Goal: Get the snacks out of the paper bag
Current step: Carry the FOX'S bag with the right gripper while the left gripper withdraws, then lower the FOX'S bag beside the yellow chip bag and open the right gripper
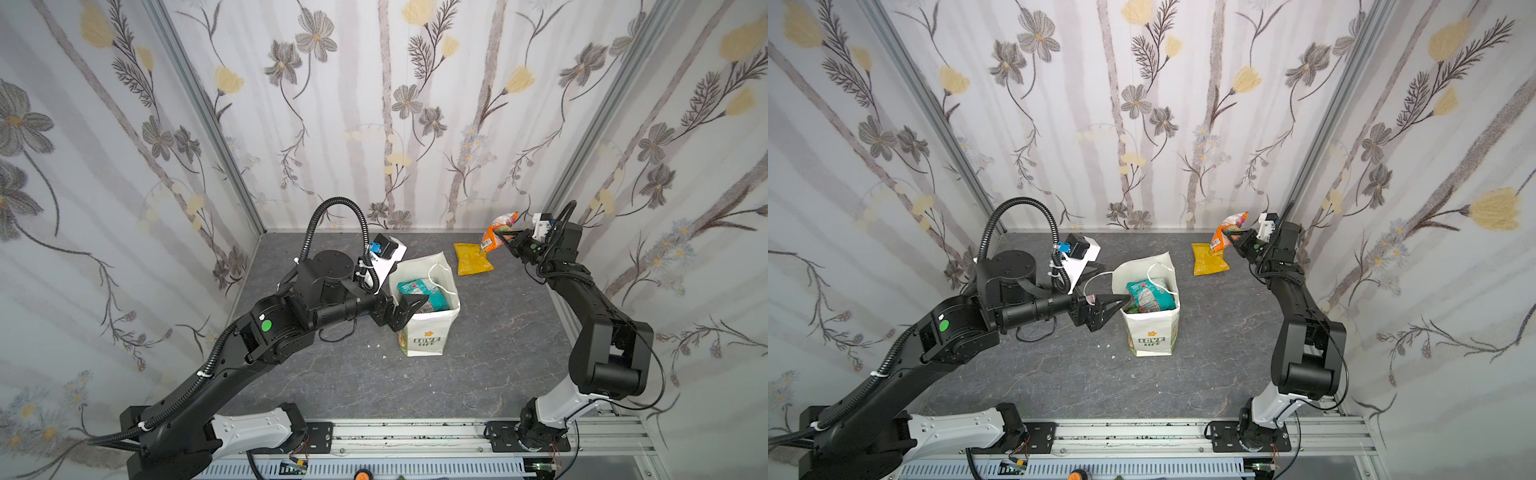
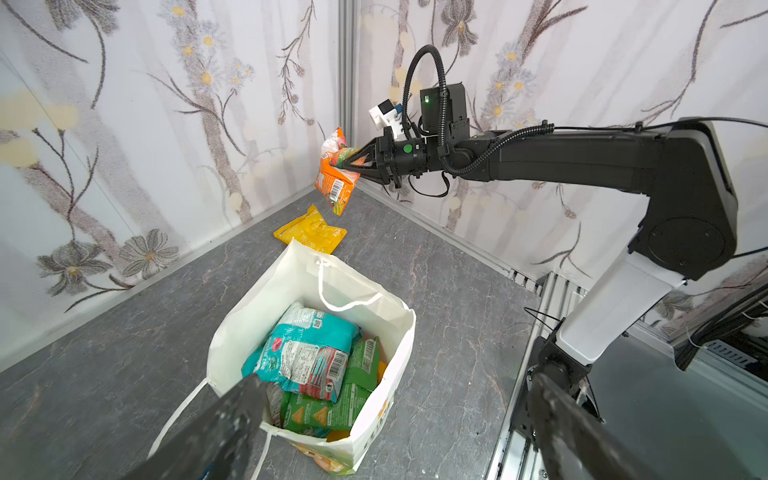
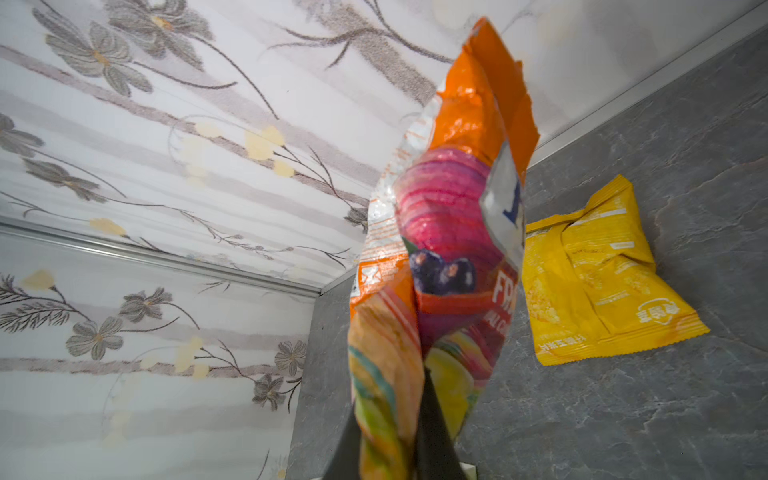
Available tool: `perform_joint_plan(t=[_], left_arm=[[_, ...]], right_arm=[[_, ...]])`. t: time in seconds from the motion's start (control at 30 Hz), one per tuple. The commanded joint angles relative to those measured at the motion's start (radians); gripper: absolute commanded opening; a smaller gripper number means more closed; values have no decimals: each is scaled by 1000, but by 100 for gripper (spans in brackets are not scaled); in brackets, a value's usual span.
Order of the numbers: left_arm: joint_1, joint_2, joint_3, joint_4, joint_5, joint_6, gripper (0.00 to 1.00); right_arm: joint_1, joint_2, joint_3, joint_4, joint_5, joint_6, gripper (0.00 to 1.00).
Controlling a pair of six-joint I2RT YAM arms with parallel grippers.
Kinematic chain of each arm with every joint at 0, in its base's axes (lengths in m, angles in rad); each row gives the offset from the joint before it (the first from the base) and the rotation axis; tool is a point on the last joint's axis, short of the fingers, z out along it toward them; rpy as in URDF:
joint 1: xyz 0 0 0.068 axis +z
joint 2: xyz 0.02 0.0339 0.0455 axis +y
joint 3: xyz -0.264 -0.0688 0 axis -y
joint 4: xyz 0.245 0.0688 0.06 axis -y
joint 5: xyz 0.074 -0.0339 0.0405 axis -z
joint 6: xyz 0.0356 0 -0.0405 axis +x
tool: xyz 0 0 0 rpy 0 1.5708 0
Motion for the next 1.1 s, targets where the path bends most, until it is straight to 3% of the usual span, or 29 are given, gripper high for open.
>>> perform_joint_plan(t=[0.0, 0.43, 0.67, 0.83, 1.07], left_arm=[[2, 8, -6, 2, -40, 30, 100], [2, 68, -41, 61, -79, 31, 100], [2, 79, -33, 65, -96, 53, 100], [2, 82, -31, 72, -97, 55, 100], [2, 79, -34, 77, -94, 43, 100]], right_arm=[[-17, 81, 61, 38, -38, -36, 0], [-50, 496, 457, -150, -46, -60, 0], [-54, 608, 558, -267, -21, -67, 1], [-61, 637, 570, -326, -9, -81, 21], [-76, 631, 573, -457, 100, -131, 35]])
